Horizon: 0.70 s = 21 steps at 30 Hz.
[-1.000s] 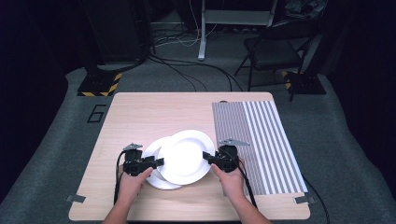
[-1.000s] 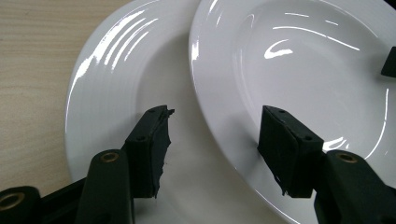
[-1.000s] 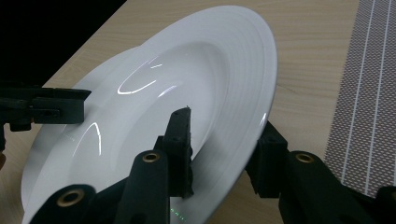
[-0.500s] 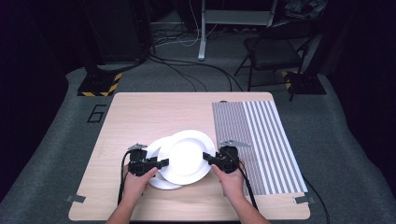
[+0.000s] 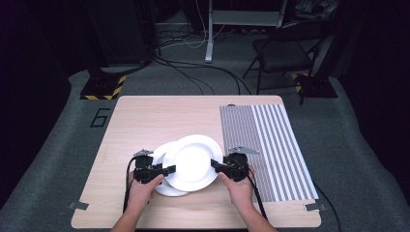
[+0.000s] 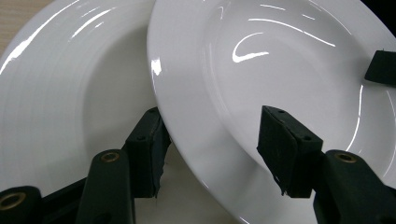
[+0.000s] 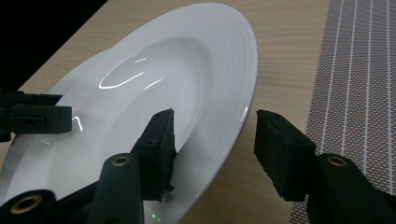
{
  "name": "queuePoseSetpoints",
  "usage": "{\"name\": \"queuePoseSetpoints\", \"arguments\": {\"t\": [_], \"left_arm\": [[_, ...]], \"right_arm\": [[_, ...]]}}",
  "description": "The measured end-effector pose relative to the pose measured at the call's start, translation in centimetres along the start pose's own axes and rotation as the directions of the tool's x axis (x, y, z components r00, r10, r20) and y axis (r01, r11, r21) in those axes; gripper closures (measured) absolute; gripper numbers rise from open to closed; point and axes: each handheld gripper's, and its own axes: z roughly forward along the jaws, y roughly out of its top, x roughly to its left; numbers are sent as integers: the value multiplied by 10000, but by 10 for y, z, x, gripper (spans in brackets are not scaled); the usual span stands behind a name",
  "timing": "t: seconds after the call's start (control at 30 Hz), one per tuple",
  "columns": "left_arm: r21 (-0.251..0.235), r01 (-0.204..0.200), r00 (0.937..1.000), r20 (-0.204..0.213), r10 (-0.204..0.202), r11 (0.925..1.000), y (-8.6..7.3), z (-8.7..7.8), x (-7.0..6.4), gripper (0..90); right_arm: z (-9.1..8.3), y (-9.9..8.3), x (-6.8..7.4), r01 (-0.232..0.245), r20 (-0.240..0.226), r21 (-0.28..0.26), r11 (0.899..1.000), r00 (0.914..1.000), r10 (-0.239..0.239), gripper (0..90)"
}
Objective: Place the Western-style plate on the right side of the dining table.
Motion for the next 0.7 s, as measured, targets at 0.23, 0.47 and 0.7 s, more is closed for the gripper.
{"name": "queuePoseSetpoints", "arguments": {"t": [0.23, 0.47, 0.7], "left_arm": [[-237, 275, 9996, 5, -275, 9993, -2, -5, -2, 448], [-425, 190, 9998, -96, -194, 9989, -3, -11, -6, 476], [-549, 57, 9984, -560, -88, 9985, -5, -13, -14, 483]], "right_arm": [[-8, -6, 9, 107, 430, -91, 9999, 9990, -103, 461], [-7, -9, 15, 215, 497, 61, 9998, 9985, -218, 490], [-5, -10, 23, 443, 1148, 62, 9990, 9924, -447, 514]]}}
